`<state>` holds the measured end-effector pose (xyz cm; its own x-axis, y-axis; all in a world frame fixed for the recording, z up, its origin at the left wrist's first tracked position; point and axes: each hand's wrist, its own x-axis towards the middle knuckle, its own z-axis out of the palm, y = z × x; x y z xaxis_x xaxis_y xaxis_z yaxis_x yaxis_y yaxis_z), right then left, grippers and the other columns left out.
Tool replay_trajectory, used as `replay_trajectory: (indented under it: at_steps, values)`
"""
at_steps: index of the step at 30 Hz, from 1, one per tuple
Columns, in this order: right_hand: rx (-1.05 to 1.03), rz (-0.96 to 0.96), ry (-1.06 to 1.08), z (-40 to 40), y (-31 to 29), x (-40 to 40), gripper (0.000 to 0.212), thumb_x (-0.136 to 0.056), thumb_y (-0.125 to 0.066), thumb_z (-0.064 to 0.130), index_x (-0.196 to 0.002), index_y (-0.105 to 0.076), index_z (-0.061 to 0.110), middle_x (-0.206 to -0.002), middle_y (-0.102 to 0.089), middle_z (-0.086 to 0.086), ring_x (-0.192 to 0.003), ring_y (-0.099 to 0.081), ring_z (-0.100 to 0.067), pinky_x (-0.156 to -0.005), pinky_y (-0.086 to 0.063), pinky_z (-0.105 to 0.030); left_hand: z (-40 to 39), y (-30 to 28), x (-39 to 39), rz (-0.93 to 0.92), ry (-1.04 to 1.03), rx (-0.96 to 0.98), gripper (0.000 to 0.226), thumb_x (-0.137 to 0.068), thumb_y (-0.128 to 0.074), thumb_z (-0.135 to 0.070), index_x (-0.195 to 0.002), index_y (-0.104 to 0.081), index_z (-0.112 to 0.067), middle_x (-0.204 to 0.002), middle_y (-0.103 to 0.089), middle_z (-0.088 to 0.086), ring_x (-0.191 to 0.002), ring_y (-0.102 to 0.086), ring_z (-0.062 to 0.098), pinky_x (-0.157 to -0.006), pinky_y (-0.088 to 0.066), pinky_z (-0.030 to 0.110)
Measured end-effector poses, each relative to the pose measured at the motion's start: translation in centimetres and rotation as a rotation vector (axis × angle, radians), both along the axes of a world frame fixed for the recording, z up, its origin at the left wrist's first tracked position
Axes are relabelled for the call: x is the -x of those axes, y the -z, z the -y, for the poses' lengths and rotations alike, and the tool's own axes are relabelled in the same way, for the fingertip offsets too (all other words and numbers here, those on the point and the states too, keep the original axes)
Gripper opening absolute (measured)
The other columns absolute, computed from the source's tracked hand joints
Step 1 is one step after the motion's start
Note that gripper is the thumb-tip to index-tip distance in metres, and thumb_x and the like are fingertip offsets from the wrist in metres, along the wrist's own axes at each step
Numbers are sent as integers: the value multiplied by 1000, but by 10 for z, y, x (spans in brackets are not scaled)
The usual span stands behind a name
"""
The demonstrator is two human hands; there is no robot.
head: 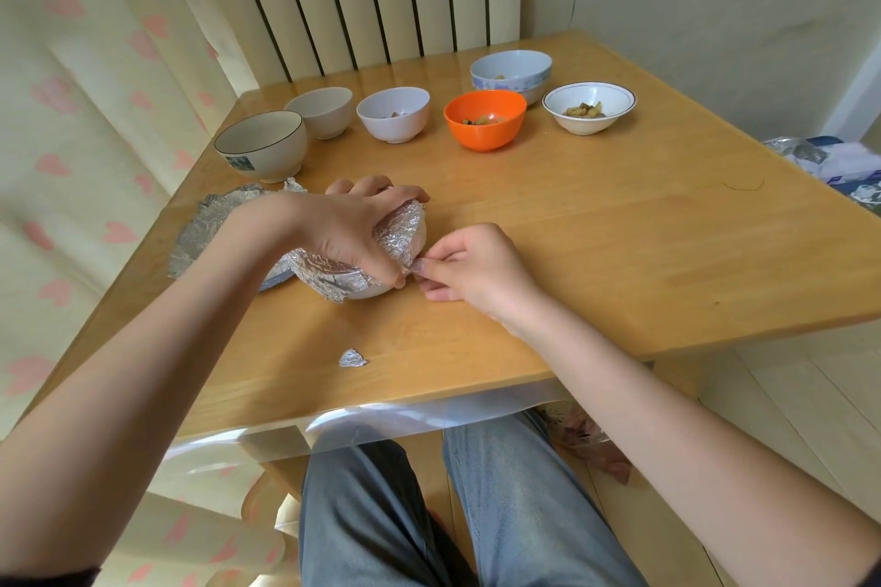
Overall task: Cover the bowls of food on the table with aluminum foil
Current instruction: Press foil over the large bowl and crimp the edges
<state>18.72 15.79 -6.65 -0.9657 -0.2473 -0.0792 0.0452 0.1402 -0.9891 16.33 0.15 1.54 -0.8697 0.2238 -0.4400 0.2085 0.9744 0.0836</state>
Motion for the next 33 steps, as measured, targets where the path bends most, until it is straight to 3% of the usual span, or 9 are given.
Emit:
replay_trajectory:
  at_steps: [5,10,12,16,22,25,29,33]
  values:
    - [-56,-57,-59,-5,4,9,13,-83,-71,6,-72,-65,11,-67,-64,-6,-68,-66,-21,-73,-59,-35,0,1,1,-8,6,11,108,-48,-66,-61,-141,-10,-59,-148,-14,-17,-142,-9,23,-113,-24,50]
    - [-171,-193,-61,-4,9,2,22,-69,-84,25,-73,-67,13,-69,-68,-5,-60,-63,-15,-67,-57,-38,3,-3,4,74,47,136,148,-38,-83,-72,-141,22,-58,-158,17,-18,-148,13,21,-118,-10,53]
    - [-163,-206,-17,-2,7,1,29,-67,-85,34,-73,-68,10,-63,-66,-2,-55,-63,-12,-65,-59,-40,3,-6,4,95,70,177,153,-32,-81,-70,-136,31,-59,-158,26,-14,-148,18,21,-118,-8,53]
    - [-153,-179,17,0,3,6,35,-68,-85,29,-73,-67,-1,-58,-60,-2,-44,-59,-10,-58,-55,-34,2,-7,4,80,94,175,150,-32,-79,-67,-136,27,-61,-159,17,-14,-149,9,22,-117,-14,51]
    - [-155,-231,-112,-3,-2,22,26,-66,-86,15,-58,-63,5,-46,-57,2,-39,-52,-8,-43,-47,-21,5,-3,7,55,96,144,146,-27,-78,-71,-136,19,-67,-157,8,-16,-148,5,23,-117,-17,55]
    - [-229,-223,-169,-6,-9,30,29,-64,-87,19,-53,-62,9,-48,-58,-1,-39,-48,-10,-39,-43,-22,6,-1,9,48,97,142,146,-33,-86,-69,-135,19,-68,-157,6,-18,-148,5,23,-116,-17,56]
    - [-343,-226,-194,-8,-14,35,37,-61,-88,31,-50,-60,11,-36,-51,6,-30,-37,-7,-33,-29,-18,6,-2,8,36,93,136,142,-42,-89,-62,-136,17,-67,-155,4,-19,-147,2,23,-116,-18,55]
    - [-291,-222,-267,-17,-12,33,36,-66,-85,34,-55,-60,11,-43,-52,3,-39,-40,-11,-38,-33,-21,5,-3,9,39,94,140,143,-43,-90,-61,-137,18,-66,-155,4,-18,-147,2,24,-116,-18,54]
